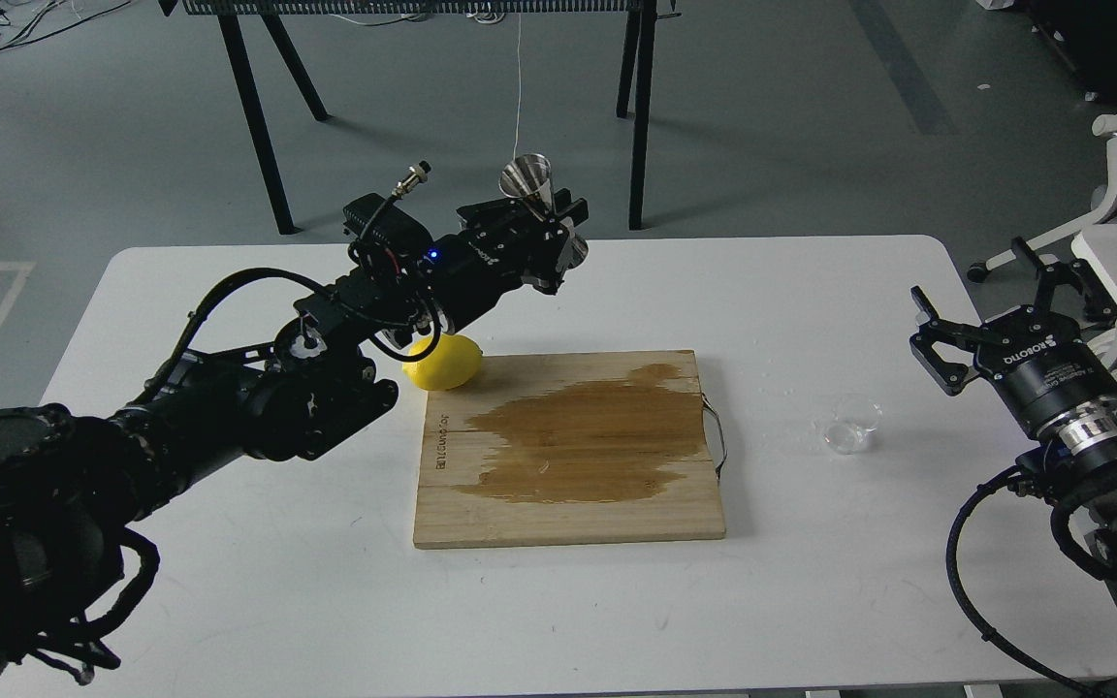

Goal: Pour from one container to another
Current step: 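Lift the jigger with the left gripper up over the lemon, then carry the jigger with the left gripper over the cutting board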

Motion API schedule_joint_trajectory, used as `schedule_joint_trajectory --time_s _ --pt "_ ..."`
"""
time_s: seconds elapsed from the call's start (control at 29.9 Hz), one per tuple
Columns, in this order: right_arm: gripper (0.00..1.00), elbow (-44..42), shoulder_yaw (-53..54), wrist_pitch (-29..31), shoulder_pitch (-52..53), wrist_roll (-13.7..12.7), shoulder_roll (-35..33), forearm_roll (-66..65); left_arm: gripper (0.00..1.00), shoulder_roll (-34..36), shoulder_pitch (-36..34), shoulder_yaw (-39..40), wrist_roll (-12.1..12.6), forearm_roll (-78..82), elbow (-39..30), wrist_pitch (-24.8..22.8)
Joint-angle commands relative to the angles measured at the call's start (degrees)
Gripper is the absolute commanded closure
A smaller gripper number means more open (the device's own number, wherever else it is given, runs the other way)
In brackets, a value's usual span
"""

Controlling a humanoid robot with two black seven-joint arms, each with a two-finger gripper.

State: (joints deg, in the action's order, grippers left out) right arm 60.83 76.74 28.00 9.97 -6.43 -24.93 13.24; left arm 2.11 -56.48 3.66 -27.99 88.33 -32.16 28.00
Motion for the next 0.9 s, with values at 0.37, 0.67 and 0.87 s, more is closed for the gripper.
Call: schedule_joint_trajectory --time_s 0.37,0.67,0.87 --pt "0.01 0.3 1.0 0.0 -0.5 0.1 -2.2 0.3 0.88 -2.1 6.0 -1.8 0.0 2.7 1.1 0.0" --pt "0.01 0.4 1.0 0.0 -0.3 0.1 -2.0 0.2 0.88 -2.1 9.5 -5.2 0.0 2.7 -1.4 0.0" --pt "0.01 0.7 1.0 0.0 -0.6 0.1 -2.0 0.3 0.87 -2.1 11.6 -5.3 0.0 2.9 -1.5 0.0"
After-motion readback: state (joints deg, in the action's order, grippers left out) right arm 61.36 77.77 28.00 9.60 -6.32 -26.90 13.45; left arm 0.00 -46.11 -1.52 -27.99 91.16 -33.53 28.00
